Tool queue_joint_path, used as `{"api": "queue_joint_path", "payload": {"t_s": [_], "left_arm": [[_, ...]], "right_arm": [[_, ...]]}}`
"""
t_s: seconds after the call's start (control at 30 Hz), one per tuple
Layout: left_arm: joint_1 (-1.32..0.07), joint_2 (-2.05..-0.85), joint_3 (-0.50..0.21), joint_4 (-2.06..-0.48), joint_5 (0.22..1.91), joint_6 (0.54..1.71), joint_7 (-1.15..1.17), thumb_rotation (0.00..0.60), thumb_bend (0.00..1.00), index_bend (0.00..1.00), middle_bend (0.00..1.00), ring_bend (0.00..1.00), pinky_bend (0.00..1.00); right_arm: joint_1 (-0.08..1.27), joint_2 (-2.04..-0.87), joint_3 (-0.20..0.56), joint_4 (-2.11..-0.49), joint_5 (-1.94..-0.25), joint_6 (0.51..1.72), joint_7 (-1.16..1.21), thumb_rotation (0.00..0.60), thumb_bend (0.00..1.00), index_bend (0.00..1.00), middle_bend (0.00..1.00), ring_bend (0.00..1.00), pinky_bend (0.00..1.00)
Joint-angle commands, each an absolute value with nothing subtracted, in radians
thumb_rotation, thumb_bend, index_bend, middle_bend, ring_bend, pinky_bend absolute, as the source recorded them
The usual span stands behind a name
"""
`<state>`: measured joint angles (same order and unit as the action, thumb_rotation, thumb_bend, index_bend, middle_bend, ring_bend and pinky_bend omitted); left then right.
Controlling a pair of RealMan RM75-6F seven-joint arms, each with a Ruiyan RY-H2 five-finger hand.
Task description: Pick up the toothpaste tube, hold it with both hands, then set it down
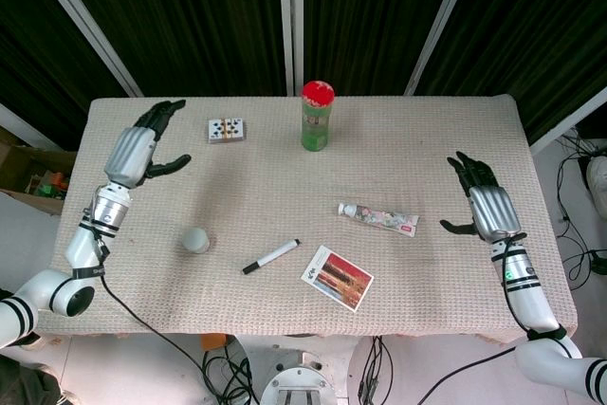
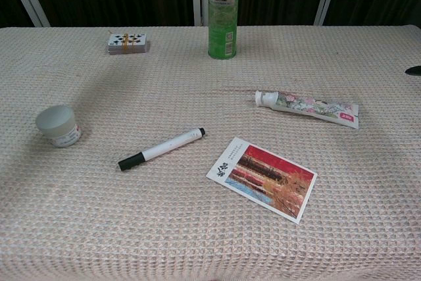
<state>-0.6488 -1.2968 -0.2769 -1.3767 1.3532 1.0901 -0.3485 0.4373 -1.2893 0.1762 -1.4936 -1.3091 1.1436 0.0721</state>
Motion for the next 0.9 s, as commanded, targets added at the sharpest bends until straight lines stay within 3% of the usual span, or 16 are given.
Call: {"api": "queue_joint_path", "payload": {"t_s": [0.03,0.23,0.33,0.5,0.7,0.9], "left_arm": [[-0.649,-1.299,-0.274,-1.378,1.341,1.085,-0.347,0.0,0.0,0.06,0.11,0.05,0.15],[-0.654,-1.305,-0.269,-1.379,1.335,1.079,-0.329,0.0,0.0,0.06,0.11,0.05,0.15],[-0.657,-1.302,-0.264,-1.38,1.333,1.077,-0.295,0.0,0.0,0.06,0.11,0.05,0.15],[-0.655,-1.296,-0.249,-1.378,1.316,1.065,-0.229,0.0,0.0,0.06,0.11,0.05,0.15],[-0.651,-1.298,-0.234,-1.363,1.297,1.033,-0.236,0.0,0.0,0.06,0.11,0.05,0.15],[-0.648,-1.297,-0.219,-1.341,1.303,1.014,-0.261,0.0,0.0,0.06,0.11,0.05,0.15]], "right_arm": [[0.442,-1.292,0.168,-1.481,-1.312,1.124,0.095,0.6,0.08,0.0,0.0,0.0,0.0],[0.446,-1.283,0.145,-1.51,-1.323,1.099,0.067,0.6,0.07,0.0,0.0,0.0,0.0],[0.459,-1.253,0.109,-1.591,-1.306,1.031,-0.006,0.6,0.07,0.0,0.07,0.0,0.02],[0.456,-1.335,0.098,-1.667,-1.191,1.116,-0.402,0.6,0.09,0.12,0.27,0.11,0.28],[0.465,-1.455,0.136,-1.688,-1.041,1.21,-0.625,0.6,0.1,0.21,0.32,0.17,0.29],[0.515,-1.559,0.172,-1.619,-0.893,1.193,-0.743,0.6,0.11,0.22,0.3,0.18,0.29]]}}
